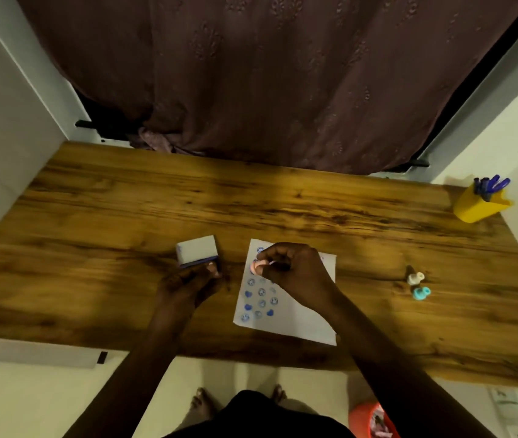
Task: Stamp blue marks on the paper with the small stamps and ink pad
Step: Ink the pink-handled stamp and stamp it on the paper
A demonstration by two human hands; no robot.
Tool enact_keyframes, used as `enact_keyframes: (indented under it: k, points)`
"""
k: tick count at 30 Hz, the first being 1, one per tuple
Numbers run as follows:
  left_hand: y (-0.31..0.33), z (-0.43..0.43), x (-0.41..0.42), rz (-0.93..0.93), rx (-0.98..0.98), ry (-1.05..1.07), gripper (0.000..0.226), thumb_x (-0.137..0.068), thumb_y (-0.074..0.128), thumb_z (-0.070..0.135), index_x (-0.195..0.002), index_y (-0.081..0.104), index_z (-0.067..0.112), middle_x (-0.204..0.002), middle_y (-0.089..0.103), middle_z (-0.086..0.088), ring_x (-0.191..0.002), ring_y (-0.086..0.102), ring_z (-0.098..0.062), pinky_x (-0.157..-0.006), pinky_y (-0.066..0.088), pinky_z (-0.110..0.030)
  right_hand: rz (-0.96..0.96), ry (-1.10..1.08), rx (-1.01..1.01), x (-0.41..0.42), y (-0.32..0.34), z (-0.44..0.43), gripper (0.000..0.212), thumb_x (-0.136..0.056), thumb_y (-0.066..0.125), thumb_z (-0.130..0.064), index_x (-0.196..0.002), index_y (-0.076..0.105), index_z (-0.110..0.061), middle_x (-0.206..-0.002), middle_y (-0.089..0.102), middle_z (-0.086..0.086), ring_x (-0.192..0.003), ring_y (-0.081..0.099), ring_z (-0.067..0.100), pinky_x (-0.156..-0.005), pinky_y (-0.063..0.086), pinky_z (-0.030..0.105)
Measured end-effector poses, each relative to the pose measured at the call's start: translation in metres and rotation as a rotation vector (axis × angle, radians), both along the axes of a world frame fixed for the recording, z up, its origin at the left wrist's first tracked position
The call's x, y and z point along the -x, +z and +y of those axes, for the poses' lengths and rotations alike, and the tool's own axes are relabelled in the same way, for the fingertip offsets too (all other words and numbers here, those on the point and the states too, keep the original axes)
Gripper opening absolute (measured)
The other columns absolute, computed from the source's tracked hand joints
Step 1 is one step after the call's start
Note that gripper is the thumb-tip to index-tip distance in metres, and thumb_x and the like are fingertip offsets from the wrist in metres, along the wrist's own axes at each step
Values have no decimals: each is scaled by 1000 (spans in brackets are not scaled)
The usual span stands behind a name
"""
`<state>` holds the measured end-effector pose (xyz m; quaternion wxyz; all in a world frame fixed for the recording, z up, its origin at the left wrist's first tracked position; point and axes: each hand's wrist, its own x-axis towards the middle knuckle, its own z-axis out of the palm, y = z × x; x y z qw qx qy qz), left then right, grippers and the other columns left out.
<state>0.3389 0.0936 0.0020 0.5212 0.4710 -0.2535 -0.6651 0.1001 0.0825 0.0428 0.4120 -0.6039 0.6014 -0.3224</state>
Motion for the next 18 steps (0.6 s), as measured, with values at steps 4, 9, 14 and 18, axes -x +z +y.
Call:
enact_keyframes:
  k: [4,9,14,18]
  points:
    - [-9,-1,-26,-15,-28,42,13,-94,69,1,-104,77,1,-115,77,-24,-104,78,-29,-84,66,-34,141,88,36,-34,-6,-18,17,-86,81,-33,-103,79,-27,-100,78,-13,-91,71,-1,-72,51,7]
    - [-12,-1,-45,-53,-23,58,28,-93,72,5,-119,70,-5,-119,76,-23,-110,76,-34,-88,65,-37,283,198,67,-69,-17,-39,17,-93,72,-25,-108,78,-21,-107,78,-3,-95,71,11,-76,53,20]
    - [-13,-4,-60,-20,-28,64,25,-92,72,5,-115,72,-5,-117,77,-23,-109,76,-35,-86,66,-35,431,238,73,-96,-29,-51,13,-95,68,-20,-105,75,-16,-102,77,6,-93,71,23,-75,56,32]
    - [-15,-5,-69,-30,-15,55,20,-91,74,6,-109,76,-2,-113,79,-21,-106,77,-34,-83,66,-32,502,283,75,-109,-37,-54,15,-94,66,-15,-107,75,-15,-103,76,8,-93,71,24,-72,54,31]
